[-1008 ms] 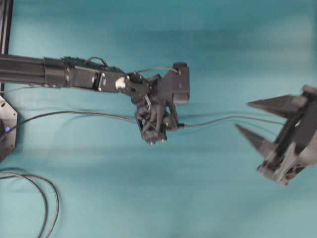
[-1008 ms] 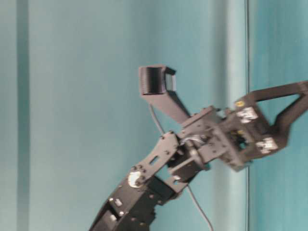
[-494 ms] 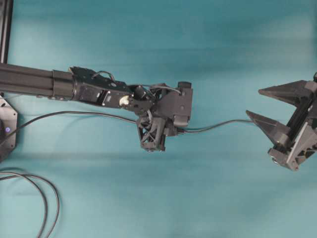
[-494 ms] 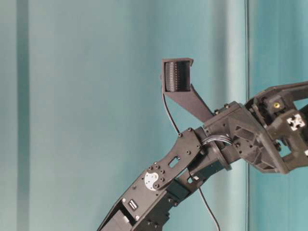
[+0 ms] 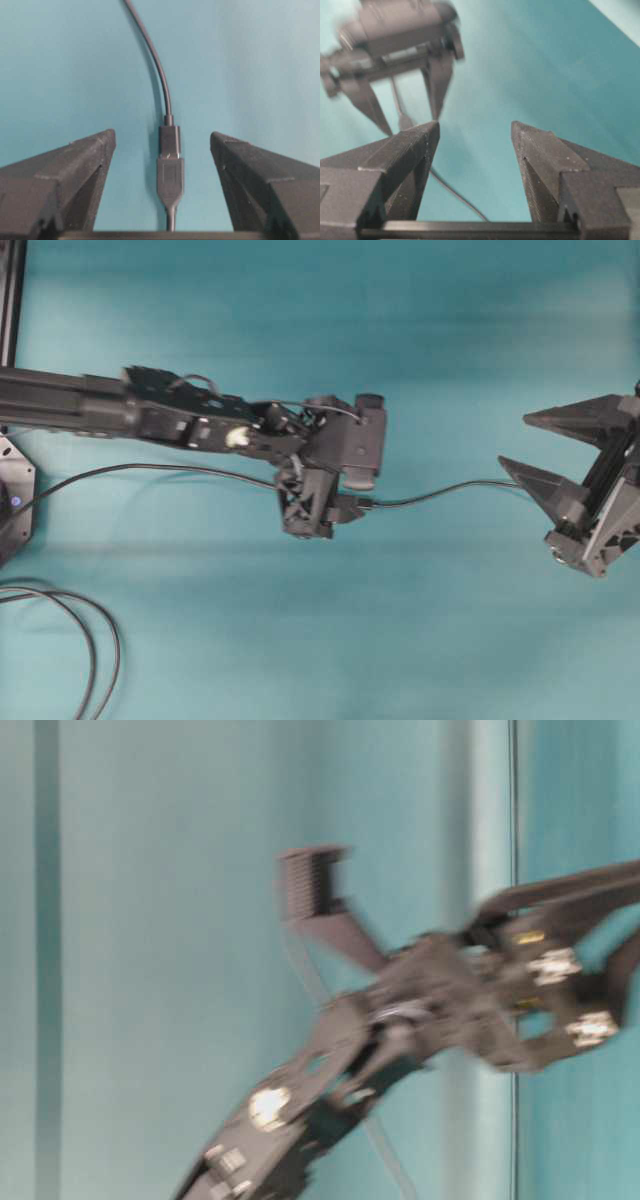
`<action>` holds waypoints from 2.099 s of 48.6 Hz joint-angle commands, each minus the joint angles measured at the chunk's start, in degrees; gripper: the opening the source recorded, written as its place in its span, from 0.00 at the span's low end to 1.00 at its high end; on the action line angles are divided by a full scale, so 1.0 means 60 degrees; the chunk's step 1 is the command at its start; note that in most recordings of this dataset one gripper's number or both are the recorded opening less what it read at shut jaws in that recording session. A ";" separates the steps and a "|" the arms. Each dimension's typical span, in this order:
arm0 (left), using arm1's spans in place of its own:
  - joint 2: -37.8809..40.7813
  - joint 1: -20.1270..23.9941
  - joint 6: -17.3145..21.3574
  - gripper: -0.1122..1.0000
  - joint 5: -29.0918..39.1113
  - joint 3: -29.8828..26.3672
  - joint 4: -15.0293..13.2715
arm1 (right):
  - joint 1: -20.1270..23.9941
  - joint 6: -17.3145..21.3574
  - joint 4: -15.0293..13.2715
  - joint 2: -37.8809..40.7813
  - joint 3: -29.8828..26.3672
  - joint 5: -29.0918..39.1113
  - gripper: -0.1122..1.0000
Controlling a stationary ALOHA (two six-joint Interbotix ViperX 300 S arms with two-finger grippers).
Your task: Insert the USB using both arms.
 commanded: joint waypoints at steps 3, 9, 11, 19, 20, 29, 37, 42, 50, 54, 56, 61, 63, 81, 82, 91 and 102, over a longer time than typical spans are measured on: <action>-0.1406 -0.0029 -0.0132 0.85 -0.0146 0.0571 0.0117 | -0.0029 0.0088 -0.0264 -0.0439 0.0073 -0.0103 0.69; -0.2329 -0.0044 -0.0132 0.85 -0.0454 0.1245 0.0117 | -0.0088 0.0146 -0.0908 -0.0835 0.0469 -0.0601 0.69; -0.2607 -0.0044 -0.0132 0.85 -0.0586 0.1450 0.0117 | -0.0205 0.0161 -0.1055 -0.0938 0.0615 -0.0850 0.70; -0.3765 -0.0117 -0.0132 0.84 -0.1392 0.2227 0.0059 | -0.1055 0.0264 -0.1318 -0.1377 0.1260 -0.2007 0.70; -0.4014 -0.0146 -0.0132 0.84 -0.1670 0.2402 0.0059 | -0.1187 0.0264 -0.1348 -0.1436 0.1333 -0.2153 0.70; -0.5698 -0.0439 -0.0132 0.84 -0.3750 0.3706 0.0044 | -0.2153 0.0220 -0.1626 -0.2432 0.2051 -0.3252 0.70; -0.6987 -0.0952 -0.0176 0.83 -0.4014 0.4629 -0.0117 | -0.2432 0.0117 -0.1699 -0.3457 0.2563 -0.3765 0.72; -0.7720 -0.1333 -0.0498 0.81 -0.4233 0.5054 -0.0249 | -0.2432 0.0059 -0.1699 -0.3984 0.2930 -0.3926 0.76; -0.8979 -0.2036 -0.1626 0.80 -0.5493 0.5991 -0.0278 | -0.2432 0.0088 -0.1685 -0.4351 0.3516 -0.4116 0.83; -0.9404 -0.2285 -0.2007 0.80 -0.6064 0.6548 -0.0278 | -0.2432 0.0088 -0.1685 -0.4351 0.3691 -0.4131 0.83; -0.9521 -0.2388 -0.2036 0.80 -0.6226 0.6826 -0.0278 | -0.2432 0.0088 -0.1685 -0.4351 0.3750 -0.4131 0.83; -0.9580 -0.2402 -0.2021 0.80 -0.6328 0.7148 -0.0264 | -0.2476 0.0088 -0.1685 -0.4351 0.3940 -0.4116 0.83; -0.9580 -0.2402 -0.2007 0.80 -0.6343 0.7236 -0.0249 | -0.2476 0.0088 -0.1685 -0.4351 0.3999 -0.4116 0.83; -1.0078 -0.2446 -0.1802 0.80 -0.6240 0.7720 -0.0073 | -0.2476 -0.0029 -0.1685 -0.4585 0.4102 -0.4102 0.83; -1.0122 -0.2446 -0.1758 0.80 -0.6226 0.7764 -0.0073 | -0.2476 -0.0059 -0.1685 -0.4629 0.4131 -0.4102 0.83; -1.0605 -0.2446 -0.1333 0.80 -0.6196 0.7954 -0.0073 | -0.2476 -0.0557 -0.1685 -0.5024 0.4395 -0.4146 0.83; -1.0635 -0.2446 -0.1333 0.80 -0.5903 0.7969 -0.0073 | -0.2476 -0.1436 -0.1597 -0.5068 0.4453 -0.4409 0.83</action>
